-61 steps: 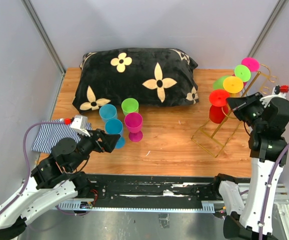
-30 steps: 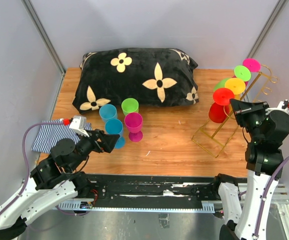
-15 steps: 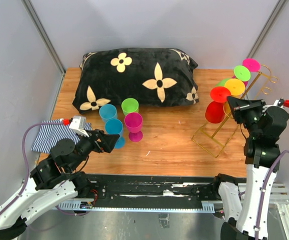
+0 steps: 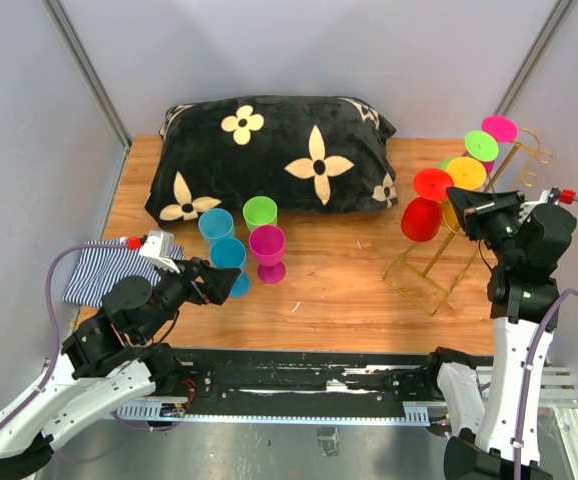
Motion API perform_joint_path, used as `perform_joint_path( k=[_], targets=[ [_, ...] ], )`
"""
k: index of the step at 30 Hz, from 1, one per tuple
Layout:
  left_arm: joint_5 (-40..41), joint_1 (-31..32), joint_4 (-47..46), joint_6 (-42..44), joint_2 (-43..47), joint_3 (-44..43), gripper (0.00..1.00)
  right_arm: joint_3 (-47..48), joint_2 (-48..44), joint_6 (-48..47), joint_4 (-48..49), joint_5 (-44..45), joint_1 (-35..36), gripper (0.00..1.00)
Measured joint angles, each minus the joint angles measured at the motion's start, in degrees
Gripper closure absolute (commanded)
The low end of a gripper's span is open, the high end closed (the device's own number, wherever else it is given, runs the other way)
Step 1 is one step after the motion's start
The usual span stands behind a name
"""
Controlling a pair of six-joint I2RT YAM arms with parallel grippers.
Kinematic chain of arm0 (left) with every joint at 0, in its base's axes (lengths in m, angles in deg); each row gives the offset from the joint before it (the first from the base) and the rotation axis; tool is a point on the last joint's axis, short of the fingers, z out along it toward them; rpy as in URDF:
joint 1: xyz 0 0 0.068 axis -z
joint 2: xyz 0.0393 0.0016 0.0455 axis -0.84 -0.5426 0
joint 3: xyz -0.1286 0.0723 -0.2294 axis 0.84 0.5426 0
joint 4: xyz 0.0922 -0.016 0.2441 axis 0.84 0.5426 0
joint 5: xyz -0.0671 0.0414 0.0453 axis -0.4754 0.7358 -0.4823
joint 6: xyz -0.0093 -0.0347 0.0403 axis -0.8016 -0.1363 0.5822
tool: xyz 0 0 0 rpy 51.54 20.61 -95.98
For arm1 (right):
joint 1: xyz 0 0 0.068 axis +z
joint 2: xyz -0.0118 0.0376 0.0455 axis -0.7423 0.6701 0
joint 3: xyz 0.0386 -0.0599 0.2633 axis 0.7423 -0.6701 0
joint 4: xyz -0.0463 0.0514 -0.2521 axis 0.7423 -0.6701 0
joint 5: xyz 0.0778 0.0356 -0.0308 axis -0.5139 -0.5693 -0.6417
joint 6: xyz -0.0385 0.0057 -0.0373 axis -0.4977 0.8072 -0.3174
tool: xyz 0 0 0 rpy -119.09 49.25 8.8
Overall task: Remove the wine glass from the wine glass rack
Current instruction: Pick up the wine glass from the wine rack.
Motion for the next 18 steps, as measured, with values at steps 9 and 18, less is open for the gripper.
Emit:
perform_joint_path(
  k=[9,18],
  targets=[
    [0.00,0.00,-0.31,-0.02,-0.20,0.00,0.00,0.00,0.55,-0.59,1.36,-4.33,0.00,0.99],
    [-0.07,0.00,-0.37,-0.11,-0.20,0.00,0.00,0.04,1.20,-2.89,2.84,-9.31,0.00,0.99]
  ],
)
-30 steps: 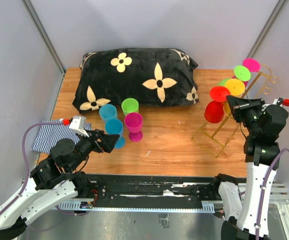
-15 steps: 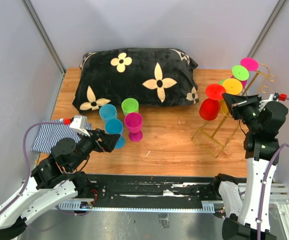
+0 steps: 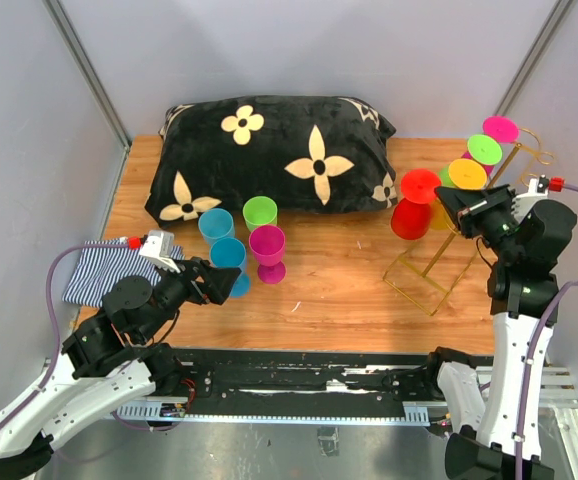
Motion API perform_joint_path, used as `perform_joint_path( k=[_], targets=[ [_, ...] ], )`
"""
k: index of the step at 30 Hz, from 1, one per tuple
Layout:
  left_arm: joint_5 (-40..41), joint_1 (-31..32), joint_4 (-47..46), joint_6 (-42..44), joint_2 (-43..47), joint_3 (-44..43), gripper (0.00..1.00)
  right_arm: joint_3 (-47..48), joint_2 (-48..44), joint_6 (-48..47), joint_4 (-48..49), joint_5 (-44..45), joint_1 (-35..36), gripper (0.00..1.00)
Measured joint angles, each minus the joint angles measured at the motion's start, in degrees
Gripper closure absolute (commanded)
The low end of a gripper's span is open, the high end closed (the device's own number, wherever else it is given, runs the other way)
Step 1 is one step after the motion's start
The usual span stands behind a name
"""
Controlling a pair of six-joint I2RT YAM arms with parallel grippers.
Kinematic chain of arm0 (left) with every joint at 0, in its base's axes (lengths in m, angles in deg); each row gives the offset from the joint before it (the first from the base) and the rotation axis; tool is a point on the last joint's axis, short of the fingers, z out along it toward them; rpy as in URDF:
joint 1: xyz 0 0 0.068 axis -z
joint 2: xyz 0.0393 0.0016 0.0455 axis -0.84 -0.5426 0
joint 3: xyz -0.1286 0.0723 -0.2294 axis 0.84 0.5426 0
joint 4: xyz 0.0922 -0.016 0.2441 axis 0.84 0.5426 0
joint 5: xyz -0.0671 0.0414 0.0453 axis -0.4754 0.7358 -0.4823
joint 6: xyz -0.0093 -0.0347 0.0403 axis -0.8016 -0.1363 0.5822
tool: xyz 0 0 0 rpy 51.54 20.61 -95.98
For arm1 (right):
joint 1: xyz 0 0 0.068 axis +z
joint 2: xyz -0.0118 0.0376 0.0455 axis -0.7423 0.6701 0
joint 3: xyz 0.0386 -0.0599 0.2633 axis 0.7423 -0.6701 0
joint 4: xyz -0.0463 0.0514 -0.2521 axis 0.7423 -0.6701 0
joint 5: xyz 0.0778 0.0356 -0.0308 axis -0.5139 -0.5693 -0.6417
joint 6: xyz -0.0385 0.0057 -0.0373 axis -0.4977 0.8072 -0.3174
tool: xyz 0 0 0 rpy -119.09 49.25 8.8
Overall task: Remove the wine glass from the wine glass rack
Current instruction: Pick up the wine glass from the wine rack, then place the wine glass at the center of the board.
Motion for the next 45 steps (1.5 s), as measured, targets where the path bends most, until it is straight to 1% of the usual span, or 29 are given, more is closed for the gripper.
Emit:
perform_joint_path(
  k=[9,15,22,25,27,30,34,35,36,37,40,45],
  targets=[
    [-0.39,0.00,-0.35,-0.52,0.02,0.00,0.00,3.56,1.42,-5.51,-0.76,-5.60,0.00,0.99],
    [-0.74,0.00,-1.49,-1.14,0.46,0.02,0.00,3.67,1.14,-5.51,1.36,-11.08,0.00,0.99],
    [-2.43,0.00,-5.46,-1.92,3.02,1.14,0.00,6.19,1.99,-7.85,2.60,-18.51,0.02,0.99],
    [-4.09,0.00,-7.32,-2.25,2.91,1.20,0.00,6.32,2.16,-9.90,2.64,-20.50,1.49,0.99],
    [-5.46,0.00,-8.87,-2.56,2.51,1.22,0.00,6.32,2.64,-11.93,2.43,-21.46,4.28,0.99],
    [-8.46,0.00,-11.85,-3.13,0.83,1.20,0.01,7.15,3.93,-16.55,0.61,-21.75,11.43,0.99],
    [-13.97,0.00,-15.87,-3.85,-3.45,1.22,0.02,8.44,6.23,-23.89,-2.78,-18.75,23.37,0.99],
    [-15.37,0.00,-16.96,-4.20,-4.50,1.25,0.04,8.44,6.49,-25.20,-3.45,-17.84,25.44,0.99],
    [-16.85,0.00,-18.32,-4.59,-5.40,1.38,0.07,8.44,6.69,-26.34,-4.02,-17.09,27.50,0.99],
    [-18.21,0.00,-19.89,-4.96,-6.05,1.70,0.11,8.37,6.80,-27.65,-4.26,-16.26,29.51,0.99],
    [-22.53,0.00,-25.99,-6.71,-7.43,3.74,0.16,7.17,6.54,-30.51,-3.65,-14.73,34.60,0.99],
    [-30.53,0.02,-37.70,-11.19,-13.25,6.99,0.17,3.21,5.84,-33.97,-2.97,-10.82,43.32,0.99]
  ],
)
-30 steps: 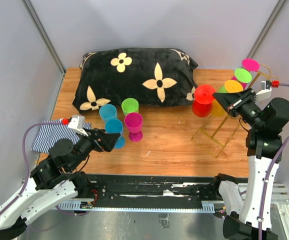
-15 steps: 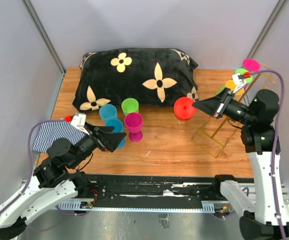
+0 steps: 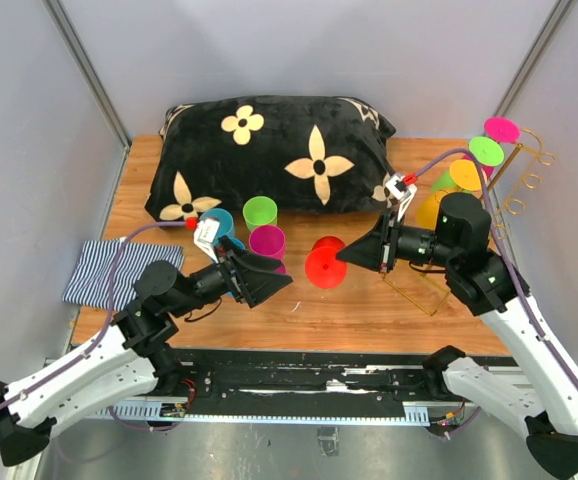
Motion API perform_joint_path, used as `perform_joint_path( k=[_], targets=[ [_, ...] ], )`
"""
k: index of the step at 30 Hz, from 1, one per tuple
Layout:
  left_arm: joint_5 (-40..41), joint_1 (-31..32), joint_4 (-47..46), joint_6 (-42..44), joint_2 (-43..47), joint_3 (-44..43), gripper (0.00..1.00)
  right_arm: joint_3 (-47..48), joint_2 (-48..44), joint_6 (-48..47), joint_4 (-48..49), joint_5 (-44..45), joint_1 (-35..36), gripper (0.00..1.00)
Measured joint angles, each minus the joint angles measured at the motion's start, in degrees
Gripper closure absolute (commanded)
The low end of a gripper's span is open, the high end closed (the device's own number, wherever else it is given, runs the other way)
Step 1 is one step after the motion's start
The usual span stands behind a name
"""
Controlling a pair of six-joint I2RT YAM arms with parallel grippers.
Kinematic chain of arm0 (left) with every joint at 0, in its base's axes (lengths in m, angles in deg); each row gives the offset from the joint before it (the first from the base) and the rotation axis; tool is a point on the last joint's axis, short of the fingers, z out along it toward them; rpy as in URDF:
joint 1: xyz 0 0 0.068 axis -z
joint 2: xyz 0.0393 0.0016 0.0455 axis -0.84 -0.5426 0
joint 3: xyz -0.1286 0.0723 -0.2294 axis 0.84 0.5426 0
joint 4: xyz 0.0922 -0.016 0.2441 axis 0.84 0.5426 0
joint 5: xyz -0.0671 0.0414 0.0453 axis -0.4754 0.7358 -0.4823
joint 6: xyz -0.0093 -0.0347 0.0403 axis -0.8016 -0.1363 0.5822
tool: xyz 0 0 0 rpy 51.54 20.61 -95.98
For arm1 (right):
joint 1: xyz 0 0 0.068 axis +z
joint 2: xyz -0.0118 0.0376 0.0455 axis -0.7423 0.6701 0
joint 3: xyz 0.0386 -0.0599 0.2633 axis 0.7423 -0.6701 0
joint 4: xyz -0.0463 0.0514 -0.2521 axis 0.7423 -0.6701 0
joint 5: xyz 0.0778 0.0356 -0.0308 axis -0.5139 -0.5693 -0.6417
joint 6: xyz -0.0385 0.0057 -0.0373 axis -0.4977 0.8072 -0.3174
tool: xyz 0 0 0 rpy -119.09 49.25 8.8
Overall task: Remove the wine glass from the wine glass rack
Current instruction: Place the wine glass at the center of the board.
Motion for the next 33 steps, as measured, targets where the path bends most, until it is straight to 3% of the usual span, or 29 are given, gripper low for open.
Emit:
perform_joint_path(
  k=[6,15,18,27,30,33],
  targets=[
    [-4.92,0.44,-7.61,-2.54,-4.20,1.20,0.16,-2.03,-0.44,-2.45,0.24,3.80,5.38,0.99],
    [-7.39,1.07,-11.34,-2.60,-6.67,2.43,0.26,-3.80,0.02,-2.97,3.39,5.70,10.97,0.99],
    [-7.82,1.11,-11.34,-2.43,-7.74,2.45,0.40,-3.80,0.42,-3.30,3.65,6.12,11.58,0.99],
    [-9.38,1.20,-12.00,-1.60,-8.35,2.54,0.92,-3.80,0.44,-4.55,3.52,6.93,12.94,0.96],
    [-9.38,1.33,-13.09,-1.60,-8.35,3.21,0.99,-3.85,-0.04,-4.98,3.41,7.13,13.46,0.90],
    [-9.68,1.38,-13.75,-1.49,-8.35,3.48,0.99,-4.24,-0.79,-5.27,3.43,7.45,14.08,0.75]
  ],
)
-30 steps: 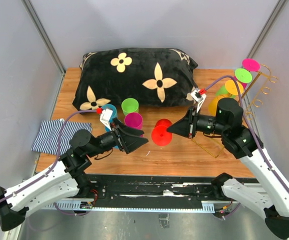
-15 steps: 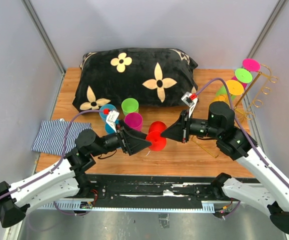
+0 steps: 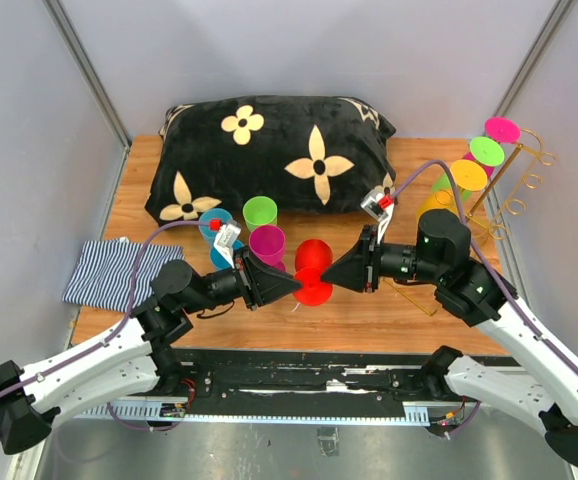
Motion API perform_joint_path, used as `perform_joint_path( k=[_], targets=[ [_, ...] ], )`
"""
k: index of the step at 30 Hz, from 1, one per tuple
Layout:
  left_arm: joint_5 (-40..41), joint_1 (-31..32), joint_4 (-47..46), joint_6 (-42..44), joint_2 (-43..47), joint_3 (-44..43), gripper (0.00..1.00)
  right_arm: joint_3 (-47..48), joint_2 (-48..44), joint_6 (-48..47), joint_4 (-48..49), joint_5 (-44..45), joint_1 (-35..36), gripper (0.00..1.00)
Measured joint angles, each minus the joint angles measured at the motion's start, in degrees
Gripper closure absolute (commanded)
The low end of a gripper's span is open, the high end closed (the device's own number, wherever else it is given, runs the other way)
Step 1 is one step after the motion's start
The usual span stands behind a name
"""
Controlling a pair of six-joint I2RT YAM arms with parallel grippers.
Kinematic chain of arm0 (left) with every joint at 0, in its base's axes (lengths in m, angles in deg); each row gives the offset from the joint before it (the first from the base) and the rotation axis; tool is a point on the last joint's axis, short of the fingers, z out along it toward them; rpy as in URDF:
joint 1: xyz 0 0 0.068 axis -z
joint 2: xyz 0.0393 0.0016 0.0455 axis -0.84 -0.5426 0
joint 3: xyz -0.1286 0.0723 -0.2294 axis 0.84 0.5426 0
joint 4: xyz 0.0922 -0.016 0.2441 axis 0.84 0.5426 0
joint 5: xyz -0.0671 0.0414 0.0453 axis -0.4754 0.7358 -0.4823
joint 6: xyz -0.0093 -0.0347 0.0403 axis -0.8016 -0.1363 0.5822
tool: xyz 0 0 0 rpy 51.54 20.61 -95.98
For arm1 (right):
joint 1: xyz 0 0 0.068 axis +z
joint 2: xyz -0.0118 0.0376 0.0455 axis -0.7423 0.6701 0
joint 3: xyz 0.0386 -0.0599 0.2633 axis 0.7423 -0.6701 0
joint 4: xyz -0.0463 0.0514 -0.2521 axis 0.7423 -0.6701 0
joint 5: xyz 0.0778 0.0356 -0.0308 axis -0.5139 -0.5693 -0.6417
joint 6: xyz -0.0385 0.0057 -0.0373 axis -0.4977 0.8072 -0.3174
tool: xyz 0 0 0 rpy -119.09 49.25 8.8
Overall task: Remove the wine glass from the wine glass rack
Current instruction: Place the wine glass at the center of the board.
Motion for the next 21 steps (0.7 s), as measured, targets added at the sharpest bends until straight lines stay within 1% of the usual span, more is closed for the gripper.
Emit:
perform_joint_path(
  k=[2,3,5,9,12,14,15,16,18,19,20,21],
  targets=[
    [-0.09,0.02,-0.11,-0.02,0.02,0.13,0.99,-0.63,-0.59,-0.98,-0.02,0.04,0.81,0.57],
    [-0.09,0.02,-0.09,-0.02,0.04,0.15,0.99,-0.94,-0.81,-1.46,-0.24,0.09,1.49,0.53],
    [-0.04,0.02,-0.13,0.07,0.24,0.28,1.00,-1.57,-1.36,-3.28,-0.85,0.61,3.32,0.51],
    [0.00,0.02,-0.17,0.28,1.16,0.50,1.00,-2.25,-2.27,-6.19,-2.32,2.40,6.71,0.52],
    [0.00,0.02,-0.17,0.42,1.84,0.50,1.00,-2.25,-2.10,-6.97,-2.82,3.19,6.86,0.64],
    [-0.02,0.02,-0.17,0.59,2.08,0.50,0.99,-2.25,-1.38,-6.99,-3.13,3.93,6.88,0.64],
    [-0.02,0.02,-0.17,0.68,2.12,0.50,1.00,-2.21,-0.66,-6.93,-3.39,3.98,6.88,0.67],
    [-0.02,0.02,-0.17,0.81,2.12,0.50,1.00,-2.14,0.02,-6.91,-3.54,4.04,7.04,0.73],
    [0.02,0.02,0.17,1.53,2.10,0.52,0.99,-1.73,1.64,-6.43,-3.89,4.42,8.02,0.93],
    [0.20,0.02,0.63,2.08,2.05,0.52,0.99,-1.60,2.27,-6.32,-3.80,4.52,8.26,0.98],
    [0.35,0.00,0.90,2.27,1.99,0.50,0.93,-1.49,2.75,-5.64,-3.89,4.66,8.52,0.99],
    [0.35,0.00,1.20,2.71,2.01,0.48,0.84,-1.46,2.93,-5.68,-3.91,4.94,8.96,0.99]
  ],
)
